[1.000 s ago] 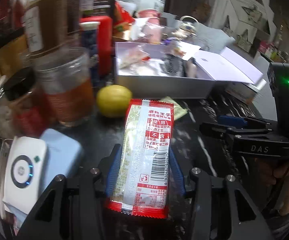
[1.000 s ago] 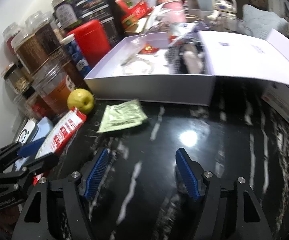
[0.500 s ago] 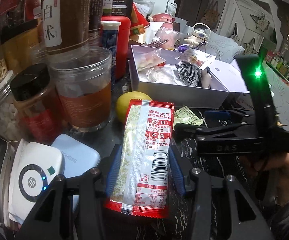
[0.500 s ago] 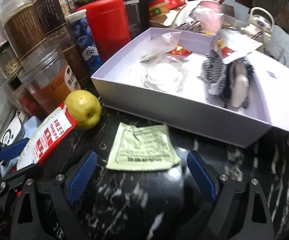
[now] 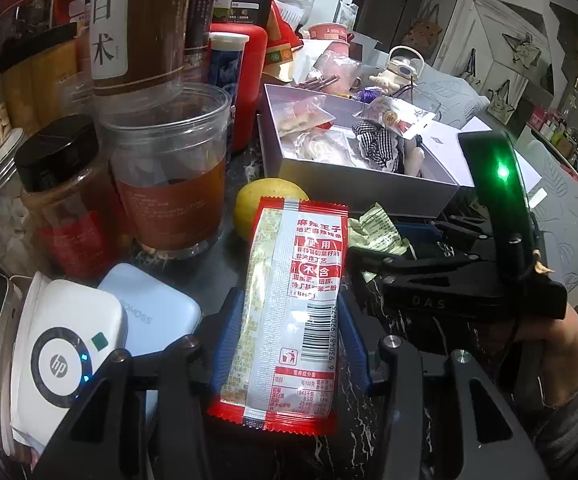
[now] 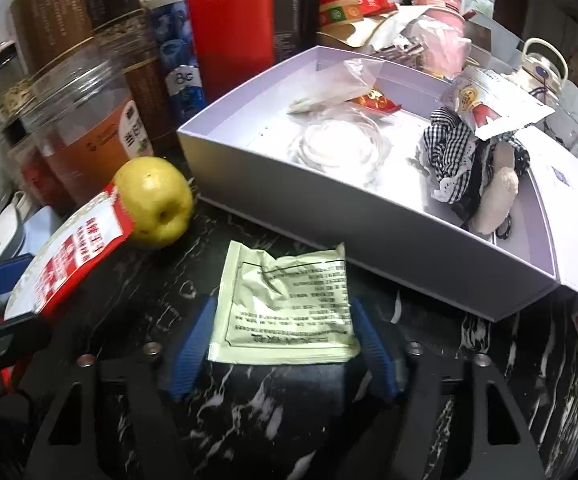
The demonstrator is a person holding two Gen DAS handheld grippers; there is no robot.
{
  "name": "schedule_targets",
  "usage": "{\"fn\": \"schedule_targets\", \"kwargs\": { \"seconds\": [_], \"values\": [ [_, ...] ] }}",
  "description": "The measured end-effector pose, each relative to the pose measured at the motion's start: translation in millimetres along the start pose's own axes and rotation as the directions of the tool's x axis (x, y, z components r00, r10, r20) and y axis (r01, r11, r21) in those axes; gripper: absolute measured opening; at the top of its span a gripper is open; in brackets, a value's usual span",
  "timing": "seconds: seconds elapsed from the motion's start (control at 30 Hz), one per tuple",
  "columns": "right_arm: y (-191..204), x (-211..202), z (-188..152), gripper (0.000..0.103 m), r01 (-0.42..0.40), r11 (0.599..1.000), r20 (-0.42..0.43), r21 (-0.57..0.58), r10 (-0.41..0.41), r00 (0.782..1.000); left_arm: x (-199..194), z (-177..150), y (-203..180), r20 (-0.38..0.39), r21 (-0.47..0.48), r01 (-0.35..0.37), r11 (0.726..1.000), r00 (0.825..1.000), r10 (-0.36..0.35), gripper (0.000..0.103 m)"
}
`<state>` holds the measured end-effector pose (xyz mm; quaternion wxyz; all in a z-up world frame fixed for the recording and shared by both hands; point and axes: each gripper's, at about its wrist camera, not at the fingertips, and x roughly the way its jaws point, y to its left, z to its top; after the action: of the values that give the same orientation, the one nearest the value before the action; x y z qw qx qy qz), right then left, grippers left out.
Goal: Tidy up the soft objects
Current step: 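Hold the red-and-white packet in the left tool while the right tool grasps the green sachet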
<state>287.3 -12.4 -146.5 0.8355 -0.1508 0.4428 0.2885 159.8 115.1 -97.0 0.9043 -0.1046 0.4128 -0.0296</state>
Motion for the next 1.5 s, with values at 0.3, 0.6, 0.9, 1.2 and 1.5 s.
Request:
{"fn": "schedule_targets", "kwargs": {
  "seconds": [0.3, 0.6, 0.9, 1.2, 1.5],
  "values": [
    [-5, -28, -29, 0.024, 0.007, 0.999, 0.025, 0.049, -0.008, 1.000, -9, -10, -13, -0.004, 0.015, 0.020, 1.000, 1.000, -0.020, 0.047],
    [-19, -62, -88, 0.010, -0.038, 0.984, 0.058, 0.171, 0.028, 0.998, -10, -23, -32, -0.014, 0.019, 0.065, 0.998, 0.998, -0.064, 0.047],
    [-38, -92, -124, 0.009, -0.022, 0.965, 0.071, 0.261, 0.003, 0.997, -9, -30, -59, -0.039, 0.063, 0.078, 0.995, 0.996, -0.075, 0.047],
    [-48, -124, -165, 0.010, -0.013, 0.938, 0.054, 0.346, -0.006, 0.999, -3, -35, -80, -0.081, 0.095, 0.129, 0.987, 0.989, -0.122, 0.047],
    [-48, -121, -155, 0.085, 0.037, 0.957, 0.088, 0.288, -0.065, 0.994, -6, -36, -84, -0.076, 0.101, 0.111, 0.989, 0.992, -0.104, 0.047]
  ]
}}
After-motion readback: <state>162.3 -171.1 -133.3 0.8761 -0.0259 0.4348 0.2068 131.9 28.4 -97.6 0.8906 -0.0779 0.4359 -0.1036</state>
